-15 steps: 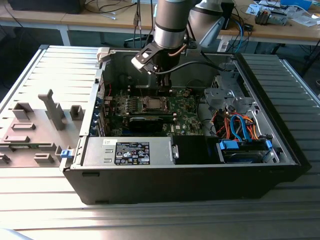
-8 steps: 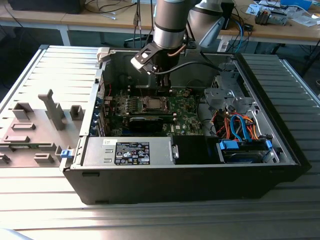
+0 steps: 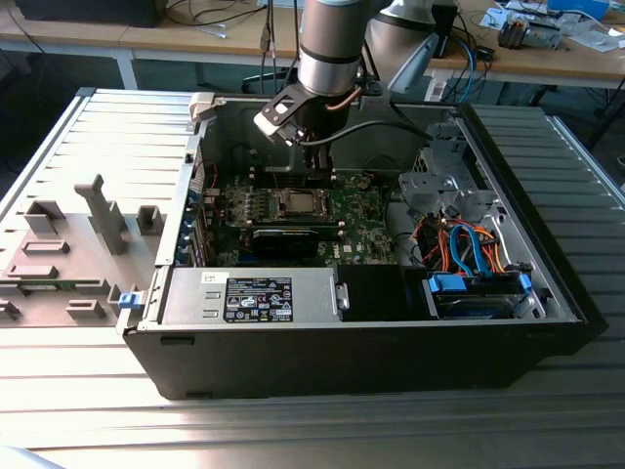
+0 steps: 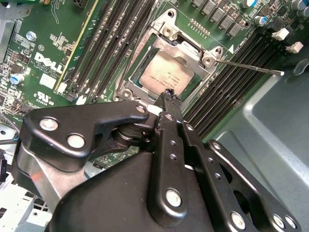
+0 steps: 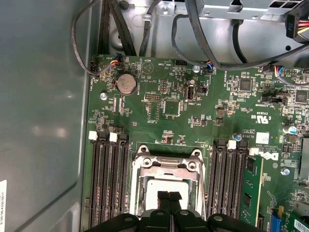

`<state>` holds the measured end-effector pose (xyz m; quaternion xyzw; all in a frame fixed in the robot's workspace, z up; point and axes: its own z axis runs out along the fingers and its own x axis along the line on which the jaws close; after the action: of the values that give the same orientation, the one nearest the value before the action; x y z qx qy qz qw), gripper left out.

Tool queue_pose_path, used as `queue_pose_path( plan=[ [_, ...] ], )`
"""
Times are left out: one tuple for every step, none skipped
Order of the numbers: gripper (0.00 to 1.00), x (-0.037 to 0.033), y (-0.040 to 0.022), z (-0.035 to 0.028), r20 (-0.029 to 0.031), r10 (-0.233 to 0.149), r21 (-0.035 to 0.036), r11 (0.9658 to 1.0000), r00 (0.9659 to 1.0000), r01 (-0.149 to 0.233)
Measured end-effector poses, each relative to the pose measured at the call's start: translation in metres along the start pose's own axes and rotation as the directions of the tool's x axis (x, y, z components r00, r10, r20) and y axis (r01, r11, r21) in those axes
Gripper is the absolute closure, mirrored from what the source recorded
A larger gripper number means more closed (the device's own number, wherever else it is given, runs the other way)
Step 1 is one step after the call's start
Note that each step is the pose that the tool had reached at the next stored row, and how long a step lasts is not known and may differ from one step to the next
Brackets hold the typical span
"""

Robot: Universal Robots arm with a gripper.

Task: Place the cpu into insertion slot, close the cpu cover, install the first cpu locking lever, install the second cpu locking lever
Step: 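Close the cpu cover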

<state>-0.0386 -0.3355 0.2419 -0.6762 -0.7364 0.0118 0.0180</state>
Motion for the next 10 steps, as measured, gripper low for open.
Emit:
queue_pose_path(
  plan=[
    [0.89,0.0000,-0.0002,0.0001,0.0000,0.000,0.0000,1.0000,1.0000,0.000],
    [0.89,0.0001,-0.0006,0.0002,0.0000,0.000,0.0000,1.0000,1.0000,0.000],
    [0.89,0.0001,-0.0009,0.0002,0.0000,0.000,0.0000,1.0000,1.0000,0.000],
    [0.89,0.0001,-0.0011,0.0003,-0.0001,0.000,0.0000,1.0000,1.0000,0.000],
    [0.89,0.0001,-0.0015,0.0004,0.0000,0.000,0.0000,1.0000,1.0000,0.000],
    [0.89,0.0001,-0.0017,0.0005,0.0000,0.000,0.0000,1.0000,1.0000,0.000],
    [0.89,0.0002,-0.0020,0.0006,0.0000,0.000,0.0000,1.0000,1.0000,0.000],
    [0.89,0.0002,-0.0024,0.0007,0.0000,0.000,0.0000,1.0000,1.0000,0.000],
    [0.89,0.0002,-0.0028,0.0009,-0.0001,0.000,-0.0001,1.0000,1.0000,0.000],
    [0.89,0.0003,-0.0033,0.0010,0.0000,0.000,0.0000,1.0000,1.0000,0.000]
  ],
)
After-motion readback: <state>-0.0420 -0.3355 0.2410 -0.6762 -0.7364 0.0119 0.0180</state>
